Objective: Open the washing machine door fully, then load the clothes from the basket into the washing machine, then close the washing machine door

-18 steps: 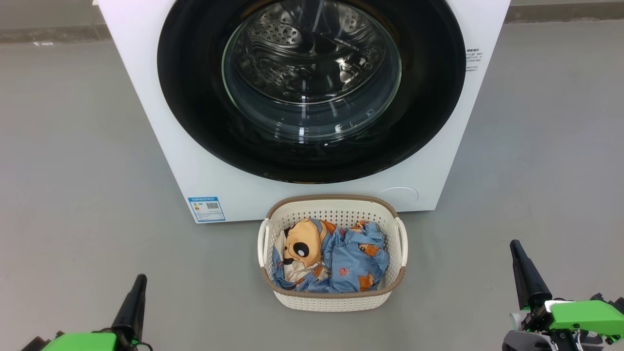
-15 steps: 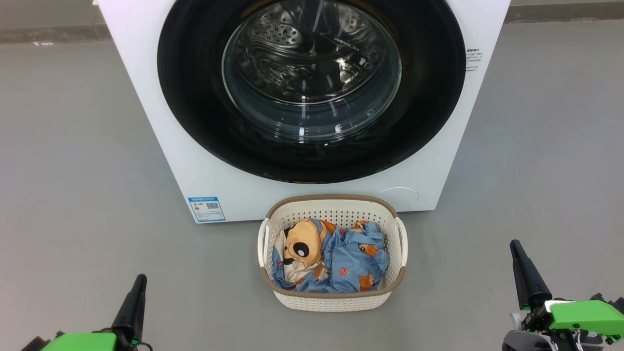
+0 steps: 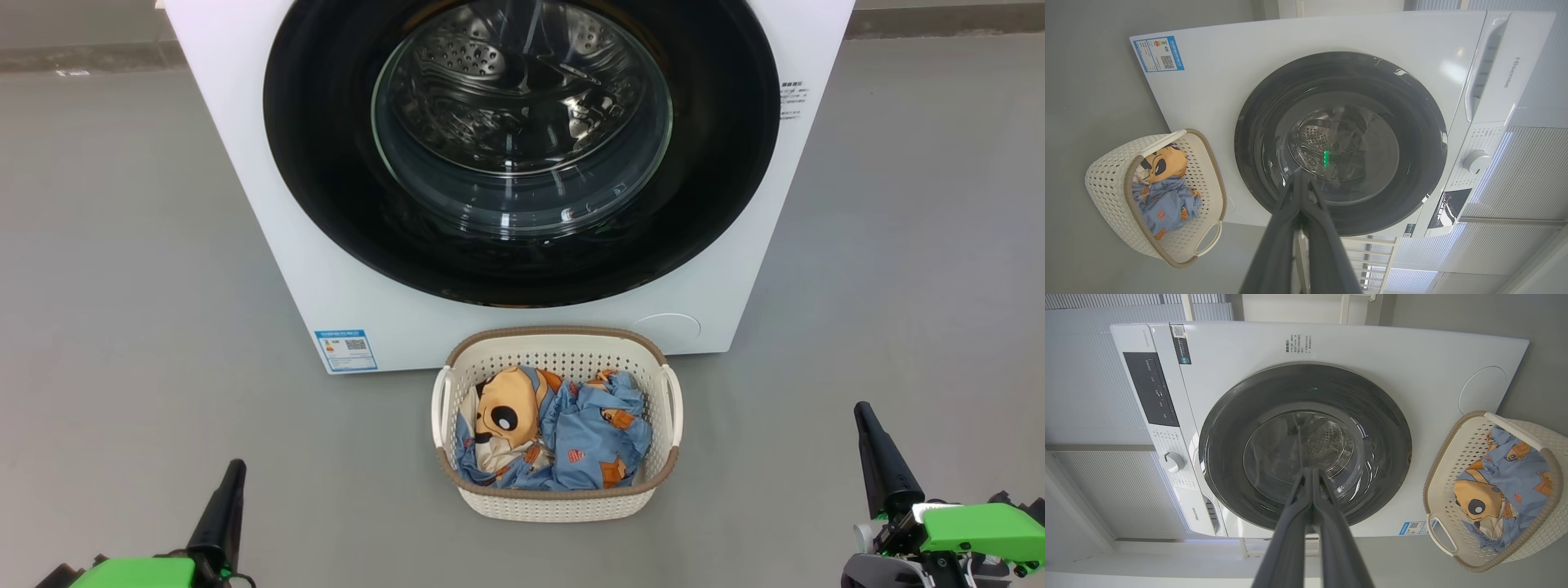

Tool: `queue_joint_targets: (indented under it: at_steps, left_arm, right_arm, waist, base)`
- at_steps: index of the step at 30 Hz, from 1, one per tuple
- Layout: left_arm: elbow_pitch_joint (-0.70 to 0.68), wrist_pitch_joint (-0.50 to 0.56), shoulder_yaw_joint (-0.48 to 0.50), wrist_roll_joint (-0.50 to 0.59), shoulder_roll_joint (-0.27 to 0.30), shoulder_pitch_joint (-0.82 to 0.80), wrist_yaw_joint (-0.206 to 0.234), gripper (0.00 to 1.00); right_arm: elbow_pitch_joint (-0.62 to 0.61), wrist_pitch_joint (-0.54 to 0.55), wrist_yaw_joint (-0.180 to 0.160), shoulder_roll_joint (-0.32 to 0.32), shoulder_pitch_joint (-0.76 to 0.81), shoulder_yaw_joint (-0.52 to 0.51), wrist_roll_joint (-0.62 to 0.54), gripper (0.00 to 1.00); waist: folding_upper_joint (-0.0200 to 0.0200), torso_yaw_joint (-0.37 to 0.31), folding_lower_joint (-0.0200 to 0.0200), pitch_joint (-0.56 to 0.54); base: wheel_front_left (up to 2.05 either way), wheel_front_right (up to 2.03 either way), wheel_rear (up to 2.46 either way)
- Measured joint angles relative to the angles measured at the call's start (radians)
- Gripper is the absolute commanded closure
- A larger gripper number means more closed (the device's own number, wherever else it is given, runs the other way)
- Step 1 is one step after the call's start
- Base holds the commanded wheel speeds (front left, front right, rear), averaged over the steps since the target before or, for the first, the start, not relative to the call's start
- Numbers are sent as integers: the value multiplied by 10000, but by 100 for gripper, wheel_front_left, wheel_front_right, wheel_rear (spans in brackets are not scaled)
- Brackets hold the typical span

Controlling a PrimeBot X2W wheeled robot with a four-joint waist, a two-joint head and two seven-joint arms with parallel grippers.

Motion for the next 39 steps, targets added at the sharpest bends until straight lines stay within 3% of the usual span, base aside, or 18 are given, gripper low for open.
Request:
queue_joint_targets:
  at_steps: [39]
  left_arm:
    - [0, 0, 0, 0, 0, 0, 0, 100]
  right_arm:
    - [2, 0, 0, 2, 0, -4, 0, 100]
  waist:
    - [0, 0, 0, 0]
  base:
    - [0, 0, 0]
